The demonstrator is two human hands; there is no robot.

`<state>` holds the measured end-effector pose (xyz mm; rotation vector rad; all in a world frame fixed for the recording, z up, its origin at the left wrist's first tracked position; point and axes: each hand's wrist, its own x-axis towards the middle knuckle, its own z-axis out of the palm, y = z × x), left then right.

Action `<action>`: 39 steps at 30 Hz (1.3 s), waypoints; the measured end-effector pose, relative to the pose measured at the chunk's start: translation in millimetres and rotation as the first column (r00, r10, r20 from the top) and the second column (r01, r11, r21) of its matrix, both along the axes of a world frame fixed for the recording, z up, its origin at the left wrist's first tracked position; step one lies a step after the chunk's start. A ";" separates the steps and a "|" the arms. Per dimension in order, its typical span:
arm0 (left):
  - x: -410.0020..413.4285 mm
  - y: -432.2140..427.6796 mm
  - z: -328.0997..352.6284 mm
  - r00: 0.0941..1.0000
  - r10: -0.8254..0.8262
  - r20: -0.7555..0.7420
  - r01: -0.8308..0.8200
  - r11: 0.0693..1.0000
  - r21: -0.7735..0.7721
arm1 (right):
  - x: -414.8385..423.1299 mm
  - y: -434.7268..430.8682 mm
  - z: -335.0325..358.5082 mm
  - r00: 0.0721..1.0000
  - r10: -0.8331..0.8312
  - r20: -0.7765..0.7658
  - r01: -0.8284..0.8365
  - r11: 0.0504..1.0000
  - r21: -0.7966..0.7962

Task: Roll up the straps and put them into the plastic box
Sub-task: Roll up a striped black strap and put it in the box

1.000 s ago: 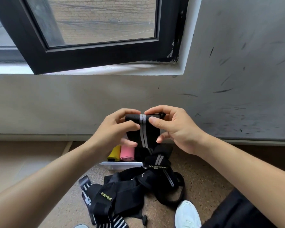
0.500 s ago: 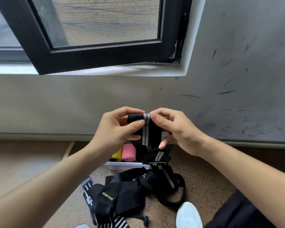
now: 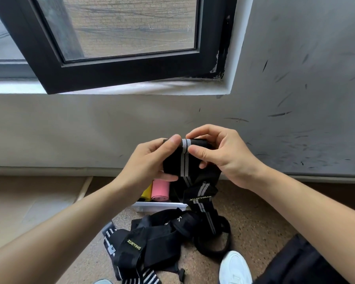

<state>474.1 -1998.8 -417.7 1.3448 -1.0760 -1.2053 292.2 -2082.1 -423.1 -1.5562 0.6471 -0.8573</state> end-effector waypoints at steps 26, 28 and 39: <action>39.3 -15.1 -12.2 0.909 0.414 -0.046 -0.416 0.898 -0.144 | -23.2 -24.0 -2.1 0.528 0.293 -0.797 -0.539 0.841 -0.048; 30.2 -13.2 -14.1 0.934 0.356 -0.019 -0.355 0.922 -0.157 | -18.0 -22.8 1.3 0.682 0.203 -0.703 -0.401 0.907 -0.126; 11.9 -9.9 -17.2 0.998 0.069 -0.001 -0.068 0.979 -0.190 | -5.4 -25.8 -4.0 0.952 -0.159 -0.262 0.059 0.934 -0.354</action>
